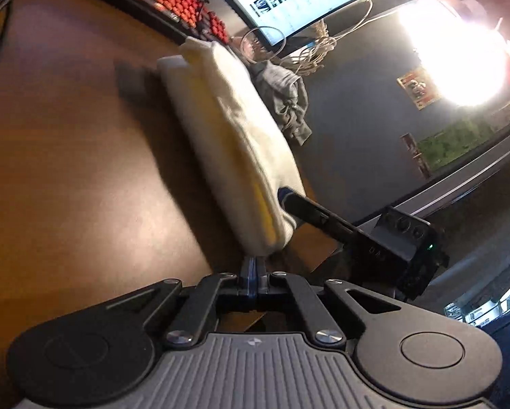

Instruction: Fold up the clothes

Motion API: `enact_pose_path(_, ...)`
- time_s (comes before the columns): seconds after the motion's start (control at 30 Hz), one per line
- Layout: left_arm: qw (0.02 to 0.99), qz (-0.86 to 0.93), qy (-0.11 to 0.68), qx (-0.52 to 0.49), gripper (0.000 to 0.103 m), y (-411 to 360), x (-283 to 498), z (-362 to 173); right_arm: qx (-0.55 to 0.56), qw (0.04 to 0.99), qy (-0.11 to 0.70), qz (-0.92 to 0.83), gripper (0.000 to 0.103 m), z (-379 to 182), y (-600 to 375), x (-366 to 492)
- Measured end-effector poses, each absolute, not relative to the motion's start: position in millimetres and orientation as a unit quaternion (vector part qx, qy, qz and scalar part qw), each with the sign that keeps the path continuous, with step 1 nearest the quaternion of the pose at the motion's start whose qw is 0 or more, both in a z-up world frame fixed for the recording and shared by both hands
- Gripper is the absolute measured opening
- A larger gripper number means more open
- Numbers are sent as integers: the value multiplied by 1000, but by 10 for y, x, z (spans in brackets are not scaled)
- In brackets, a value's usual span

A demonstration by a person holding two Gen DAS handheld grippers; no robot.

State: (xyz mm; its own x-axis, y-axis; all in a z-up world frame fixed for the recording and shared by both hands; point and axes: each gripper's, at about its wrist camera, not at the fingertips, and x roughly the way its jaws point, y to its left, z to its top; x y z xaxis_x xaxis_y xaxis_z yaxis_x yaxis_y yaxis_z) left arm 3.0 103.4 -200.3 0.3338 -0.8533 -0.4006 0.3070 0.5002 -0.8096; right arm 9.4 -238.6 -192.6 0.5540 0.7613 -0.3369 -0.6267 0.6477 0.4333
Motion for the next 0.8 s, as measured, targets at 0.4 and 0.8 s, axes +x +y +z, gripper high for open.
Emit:
enact_pose_path(0.4,835,-344,327,-278,3,895,339,-1385,-1,904,189,385,15,-1716,-2057,-73)
enact_pose_path(0.8,917,-201,304,-163,1,387,1182,-1557,-24,908,180,379,15,-1878,-1826,-127)
